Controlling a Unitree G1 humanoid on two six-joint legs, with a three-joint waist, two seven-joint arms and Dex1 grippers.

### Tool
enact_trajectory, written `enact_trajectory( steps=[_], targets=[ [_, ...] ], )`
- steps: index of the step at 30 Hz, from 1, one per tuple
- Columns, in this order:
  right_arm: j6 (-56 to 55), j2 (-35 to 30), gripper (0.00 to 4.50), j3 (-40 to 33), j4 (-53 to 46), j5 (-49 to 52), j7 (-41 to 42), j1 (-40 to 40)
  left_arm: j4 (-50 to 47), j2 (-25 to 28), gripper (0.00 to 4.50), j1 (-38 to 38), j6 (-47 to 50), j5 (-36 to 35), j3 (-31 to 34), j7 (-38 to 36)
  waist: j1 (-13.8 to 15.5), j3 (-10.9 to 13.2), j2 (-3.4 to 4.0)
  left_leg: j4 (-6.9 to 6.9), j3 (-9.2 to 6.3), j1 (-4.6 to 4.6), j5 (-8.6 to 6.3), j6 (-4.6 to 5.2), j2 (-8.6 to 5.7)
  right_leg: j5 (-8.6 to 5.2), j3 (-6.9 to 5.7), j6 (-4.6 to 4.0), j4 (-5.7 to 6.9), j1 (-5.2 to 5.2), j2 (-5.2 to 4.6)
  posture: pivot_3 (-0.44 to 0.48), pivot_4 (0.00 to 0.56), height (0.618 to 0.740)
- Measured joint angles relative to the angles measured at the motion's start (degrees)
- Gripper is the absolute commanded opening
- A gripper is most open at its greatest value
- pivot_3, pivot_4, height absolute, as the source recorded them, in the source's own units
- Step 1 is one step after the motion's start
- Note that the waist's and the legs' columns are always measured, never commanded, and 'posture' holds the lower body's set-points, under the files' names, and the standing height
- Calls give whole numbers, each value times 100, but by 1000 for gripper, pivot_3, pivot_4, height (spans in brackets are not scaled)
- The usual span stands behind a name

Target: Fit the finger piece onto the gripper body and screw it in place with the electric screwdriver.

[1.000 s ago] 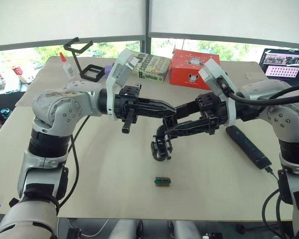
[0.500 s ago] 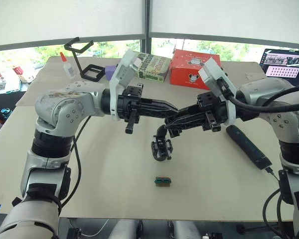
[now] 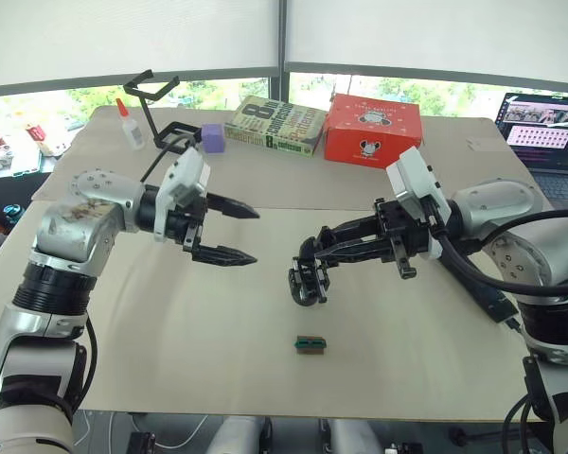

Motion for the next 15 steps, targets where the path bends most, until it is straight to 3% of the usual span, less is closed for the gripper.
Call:
enact_trajectory(
  steps=[4, 9, 15],
  targets=[
    [-1, -77, 338, -35, -96, -24, -68, 217, 216, -407, 4500, 727, -1128, 810, -251, 355, 29, 0, 0, 1, 0, -4, -1, 1, -1, 0, 3, -1, 1, -4, -2, 0, 150, 740],
    [0, -179, 338, -120, -258, -21, -137, 433, 209, -1029, 4500, 1466, -1473, 1245, -592, 826, 50, 0, -1, 4, -1, -9, -1, 2, 0, 0, 18, 0, 2, -8, -3, 0, 150, 740],
    [16, -263, 338, -261, -403, 16, -293, 560, 213, -1730, 4500, 1667, -1410, 1442, -620, 1498, 70, 0, -1, 8, -4, -9, -1, 2, 0, 1, 21, 0, 1, -7, -6, 0, 150, 740]
  ],
)
